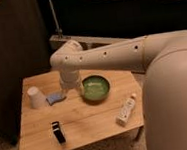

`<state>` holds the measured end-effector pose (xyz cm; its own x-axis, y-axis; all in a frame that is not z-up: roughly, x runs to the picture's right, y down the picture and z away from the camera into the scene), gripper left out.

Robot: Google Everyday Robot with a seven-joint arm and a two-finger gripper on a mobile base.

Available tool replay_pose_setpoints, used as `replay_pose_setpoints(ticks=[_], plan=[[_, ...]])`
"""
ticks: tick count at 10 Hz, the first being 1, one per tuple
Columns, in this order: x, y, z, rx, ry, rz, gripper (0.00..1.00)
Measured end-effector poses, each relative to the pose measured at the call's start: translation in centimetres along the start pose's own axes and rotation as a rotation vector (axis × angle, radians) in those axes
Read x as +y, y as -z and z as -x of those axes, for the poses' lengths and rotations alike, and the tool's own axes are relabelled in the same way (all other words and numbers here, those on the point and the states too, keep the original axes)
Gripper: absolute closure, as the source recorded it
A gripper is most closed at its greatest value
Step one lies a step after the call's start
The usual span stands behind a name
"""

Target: Place the ceramic cup over the eraser

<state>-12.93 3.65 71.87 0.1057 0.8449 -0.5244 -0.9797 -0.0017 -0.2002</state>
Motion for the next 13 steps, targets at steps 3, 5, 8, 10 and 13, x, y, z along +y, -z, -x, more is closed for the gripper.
replay_pose_setpoints(ticks=[3, 5, 8, 10, 13], plan=[[5.8, 0.5, 5.4, -0.053, 0.081, 0.067, 0.35], [9.8, 0.7, 7.9, -0.074, 0.135, 0.131, 0.35], [15.5, 0.3, 10.4, -0.088, 0.218, 0.224, 0.35], [18.4, -0.9, 11.1, -0.071, 0.271, 0.262, 0.35], [20.9, -4.1, 10.8, -0.053, 0.313, 0.202, 0.35]])
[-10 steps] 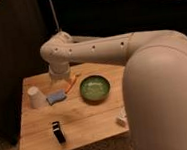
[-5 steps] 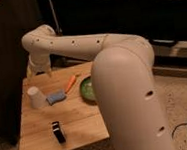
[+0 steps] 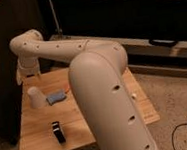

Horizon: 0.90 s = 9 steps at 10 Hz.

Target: Place the ceramic cup over the eraser

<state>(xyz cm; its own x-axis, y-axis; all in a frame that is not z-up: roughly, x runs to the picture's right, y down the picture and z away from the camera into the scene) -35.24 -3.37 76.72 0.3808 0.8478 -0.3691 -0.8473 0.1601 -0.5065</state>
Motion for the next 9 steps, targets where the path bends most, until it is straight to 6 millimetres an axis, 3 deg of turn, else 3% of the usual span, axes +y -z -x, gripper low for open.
replay_pose_setpoints(ticks=[5, 9], plan=[[0.8, -4.6, -0.3, 0.049, 0.038, -0.08, 0.35], [-0.3, -7.4, -1.2, 0.079, 0.05, -0.096, 0.35]])
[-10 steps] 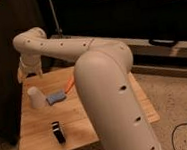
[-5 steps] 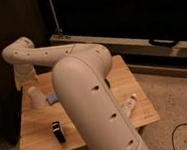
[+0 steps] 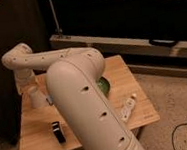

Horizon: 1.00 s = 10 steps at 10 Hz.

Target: Place the ceramic cup over the eraser

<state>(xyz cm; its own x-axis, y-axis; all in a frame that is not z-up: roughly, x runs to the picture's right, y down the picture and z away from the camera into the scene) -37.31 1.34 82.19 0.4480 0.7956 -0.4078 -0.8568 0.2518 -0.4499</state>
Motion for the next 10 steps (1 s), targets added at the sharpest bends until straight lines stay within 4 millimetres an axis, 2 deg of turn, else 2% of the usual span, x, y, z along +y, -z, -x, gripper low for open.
replay_pose_setpoints(ticks=[4, 10], plan=[[-0.5, -2.3, -0.4, 0.019, 0.006, -0.004, 0.35], [-0.9, -4.5, -0.2, 0.046, 0.005, -0.02, 0.35]])
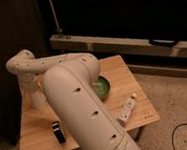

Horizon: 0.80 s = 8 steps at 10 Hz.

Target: Place the ceramic cup over the eraser

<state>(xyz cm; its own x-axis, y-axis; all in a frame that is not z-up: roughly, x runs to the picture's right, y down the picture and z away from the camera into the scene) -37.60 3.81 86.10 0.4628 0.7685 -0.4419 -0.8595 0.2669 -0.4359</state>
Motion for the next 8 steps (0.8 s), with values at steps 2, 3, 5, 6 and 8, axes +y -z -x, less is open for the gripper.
replay_pose_setpoints(ticks=[2, 3, 5, 6, 8], plan=[[-0.2, -0.6, -0.2, 0.017, 0.0, -0.004, 0.35], [-0.2, -0.9, -0.4, 0.029, 0.005, -0.007, 0.36], [-0.1, -1.1, -1.0, 0.051, 0.015, -0.014, 0.55], [-0.1, -1.1, -1.2, 0.057, 0.015, -0.011, 0.63], [-0.8, 0.1, -1.9, 0.068, 0.005, 0.003, 0.85]])
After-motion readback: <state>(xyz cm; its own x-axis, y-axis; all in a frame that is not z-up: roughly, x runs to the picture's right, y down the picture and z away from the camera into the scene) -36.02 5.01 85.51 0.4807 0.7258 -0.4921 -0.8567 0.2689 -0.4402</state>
